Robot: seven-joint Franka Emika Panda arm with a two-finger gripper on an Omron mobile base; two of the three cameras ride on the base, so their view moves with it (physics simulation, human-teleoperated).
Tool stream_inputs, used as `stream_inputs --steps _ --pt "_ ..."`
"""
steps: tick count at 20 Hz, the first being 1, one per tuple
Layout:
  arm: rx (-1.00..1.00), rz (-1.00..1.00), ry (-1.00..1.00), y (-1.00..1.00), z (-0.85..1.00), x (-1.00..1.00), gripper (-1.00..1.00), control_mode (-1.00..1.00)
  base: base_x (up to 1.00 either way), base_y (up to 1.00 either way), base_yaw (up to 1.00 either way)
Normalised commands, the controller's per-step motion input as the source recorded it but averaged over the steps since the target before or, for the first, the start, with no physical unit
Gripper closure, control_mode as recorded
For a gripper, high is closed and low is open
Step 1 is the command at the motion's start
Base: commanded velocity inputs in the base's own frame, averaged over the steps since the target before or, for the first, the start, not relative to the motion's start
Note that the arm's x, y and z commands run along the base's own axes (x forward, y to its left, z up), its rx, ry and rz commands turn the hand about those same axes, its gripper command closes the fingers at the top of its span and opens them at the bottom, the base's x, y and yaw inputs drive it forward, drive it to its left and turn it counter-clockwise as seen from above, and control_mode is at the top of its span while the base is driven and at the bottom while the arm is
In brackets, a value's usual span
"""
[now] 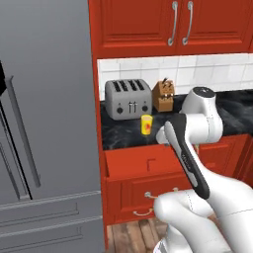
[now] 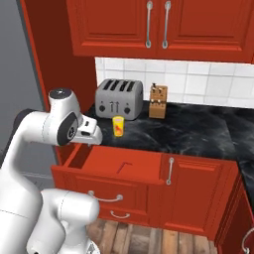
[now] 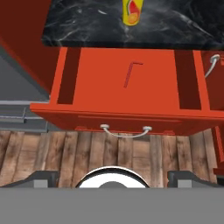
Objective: Pick up the straw from the left drawer and put it inside the smoothie cup.
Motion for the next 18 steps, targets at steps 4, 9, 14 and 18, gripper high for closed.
stream_inputs --steps 4,9,14,18 --pt "0.00 0.00 0.00 0.00 0.00 0.00 -1.00 1.00 0.01 0.33 0.00" --pt "0.00 0.00 -0.05 -0.14 -0.14 0.04 -1.00 -1.00 0.00 0.00 0.00" --pt "0.00 0.00 0.00 -0.25 -0.18 0.05 -1.00 -1.00 0.00 0.00 0.00" --pt "0.00 0.00 0.00 -0.41 -0.17 0.04 -1.00 -1.00 0.00 0.00 0.00"
